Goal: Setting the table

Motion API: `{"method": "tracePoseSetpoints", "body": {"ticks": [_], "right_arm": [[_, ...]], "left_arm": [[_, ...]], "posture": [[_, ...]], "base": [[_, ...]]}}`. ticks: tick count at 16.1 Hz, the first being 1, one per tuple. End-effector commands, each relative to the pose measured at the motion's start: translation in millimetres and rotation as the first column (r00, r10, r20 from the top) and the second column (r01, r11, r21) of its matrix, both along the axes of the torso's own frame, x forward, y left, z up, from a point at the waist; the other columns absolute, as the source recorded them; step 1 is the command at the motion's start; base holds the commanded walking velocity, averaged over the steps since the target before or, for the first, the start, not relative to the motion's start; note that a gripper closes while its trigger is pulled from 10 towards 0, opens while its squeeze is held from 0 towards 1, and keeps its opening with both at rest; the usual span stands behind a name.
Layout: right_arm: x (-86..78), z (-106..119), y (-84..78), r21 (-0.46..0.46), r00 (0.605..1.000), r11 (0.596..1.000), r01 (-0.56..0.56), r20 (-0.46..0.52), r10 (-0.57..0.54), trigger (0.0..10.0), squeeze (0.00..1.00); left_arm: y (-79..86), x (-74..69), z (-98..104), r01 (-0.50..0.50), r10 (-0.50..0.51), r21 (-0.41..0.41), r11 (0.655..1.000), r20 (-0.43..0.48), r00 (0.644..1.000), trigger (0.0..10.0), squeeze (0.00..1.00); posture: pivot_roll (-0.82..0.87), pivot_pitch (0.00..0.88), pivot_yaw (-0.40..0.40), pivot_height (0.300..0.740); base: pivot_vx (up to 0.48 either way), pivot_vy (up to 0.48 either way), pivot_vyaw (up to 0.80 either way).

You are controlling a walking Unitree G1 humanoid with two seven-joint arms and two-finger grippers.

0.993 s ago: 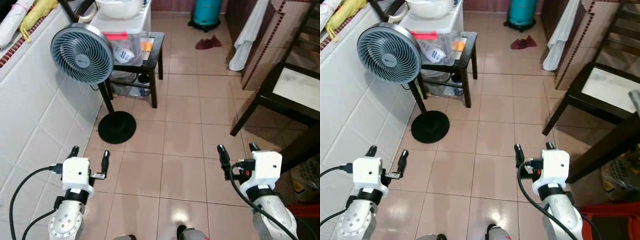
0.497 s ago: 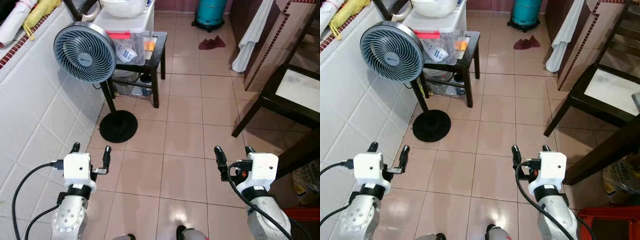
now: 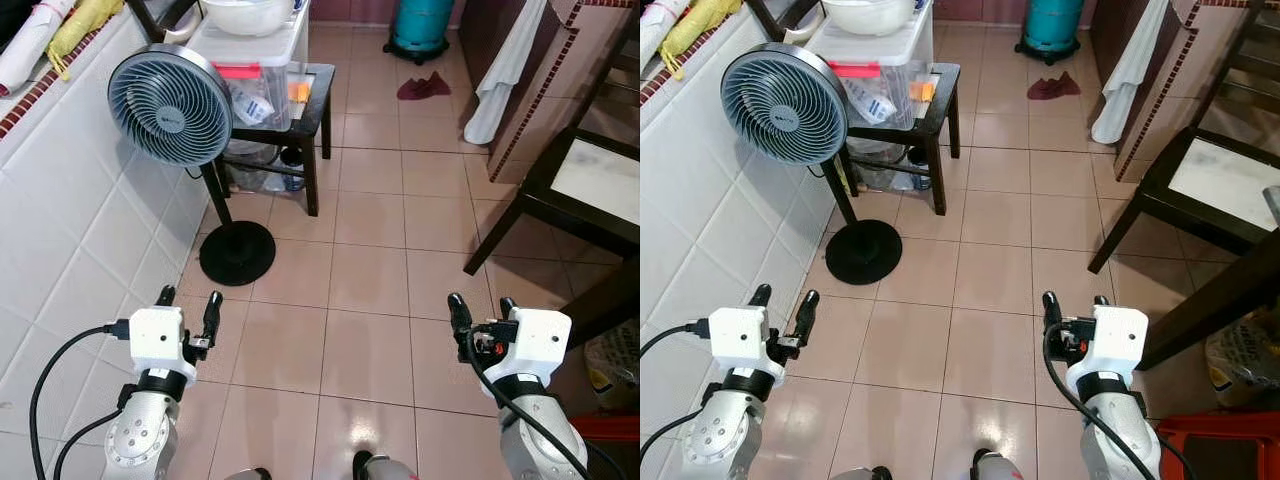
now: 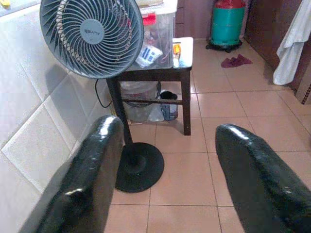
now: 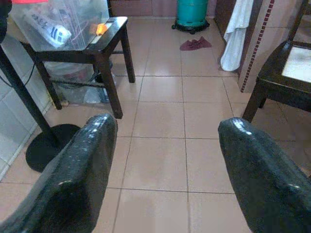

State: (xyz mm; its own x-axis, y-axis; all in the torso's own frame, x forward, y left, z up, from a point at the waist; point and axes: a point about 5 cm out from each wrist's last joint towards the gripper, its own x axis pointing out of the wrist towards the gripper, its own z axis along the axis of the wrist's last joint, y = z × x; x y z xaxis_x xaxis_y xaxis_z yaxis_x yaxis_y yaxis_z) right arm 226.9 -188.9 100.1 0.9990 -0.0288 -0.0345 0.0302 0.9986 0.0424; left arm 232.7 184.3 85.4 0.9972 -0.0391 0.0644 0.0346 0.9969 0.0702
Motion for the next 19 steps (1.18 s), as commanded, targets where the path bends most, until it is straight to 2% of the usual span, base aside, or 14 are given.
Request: {"method": "tracePoseSetpoints", "body": {"ticks": [1,2,3,5,8,13,16,18,19], "right_arm": [[-1.7,-7.1,-1.1,-0.026,0.999,1.000,0.007,-0.042,-0.008,8.4,0.00],[-1.4,-6.8,-0.3,-0.016,0.999,1.000,0.005,-0.038,-0.005,10.0,1.00],[-1.0,-6.1,0.6,0.000,1.000,1.000,-0.001,-0.030,0.001,10.0,1.00],[-0.4,-6.5,0.3,0.002,1.000,1.000,0.000,-0.031,0.000,10.0,1.00],[0.9,-8.4,0.2,0.007,0.999,1.000,0.003,-0.043,-0.003,10.0,1.00],[2.4,-12.1,-2.8,-0.004,0.997,0.999,0.034,-0.071,-0.034,10.0,1.00],[2.2,-13.4,-2.0,0.000,0.997,0.999,0.033,-0.076,-0.033,10.0,1.00],[2.7,-13.3,0.2,-0.008,0.996,1.000,0.019,-0.084,-0.020,10.0,1.00],[3.6,-13.0,2.2,-0.019,0.996,1.000,0.005,-0.087,-0.006,10.0,0.00]], "left_arm": [[1.7,-2.7,-7.9,0.002,-0.001,0.023,1.000,-0.046,0.999,7.8,0.00],[1.8,-3.1,-7.9,-0.004,0.005,0.007,1.000,-0.040,0.999,10.0,0.96],[0.9,-3.9,-10.4,0.000,-0.002,-0.031,1.000,-0.049,0.999,10.0,1.00],[0.3,-4.3,-13.1,-0.001,-0.002,-0.049,0.999,-0.064,0.998,10.0,1.00],[3.4,-4.3,-18.9,-0.039,0.034,-0.047,0.998,-0.100,0.994,10.0,1.00],[1.7,-2.8,-22.4,-0.038,0.032,-0.044,0.998,-0.129,0.991,10.0,1.00],[0.6,-2.6,-23.6,-0.030,0.020,-0.072,0.997,-0.140,0.990,10.0,1.00],[3.5,0.1,-26.9,-0.080,0.065,-0.070,0.994,-0.190,0.980,10.0,1.00],[2.2,2.3,-25.1,-0.051,0.038,-0.067,0.996,-0.180,0.983,10.0,0.00]], "posture": [[-0.09,0.195,0.053,0.740],[-0.09,0.195,0.052,0.740],[-0.09,0.194,0.052,0.740],[-0.09,0.192,0.050,0.740],[-0.09,0.189,0.047,0.740],[-0.09,0.190,0.051,0.740],[-0.09,0.191,0.053,0.740],[-0.09,0.192,0.055,0.740],[-0.09,0.192,0.055,0.740]], "base": [[0.000,0.000,0.00],[0.000,0.000,0.00],[0.000,0.000,0.00],[0.000,0.000,0.00],[0.000,0.000,0.00],[0.000,0.000,0.00],[0.000,0.000,0.00],[0.000,0.000,0.00],[0.000,0.000,0.00]]}}
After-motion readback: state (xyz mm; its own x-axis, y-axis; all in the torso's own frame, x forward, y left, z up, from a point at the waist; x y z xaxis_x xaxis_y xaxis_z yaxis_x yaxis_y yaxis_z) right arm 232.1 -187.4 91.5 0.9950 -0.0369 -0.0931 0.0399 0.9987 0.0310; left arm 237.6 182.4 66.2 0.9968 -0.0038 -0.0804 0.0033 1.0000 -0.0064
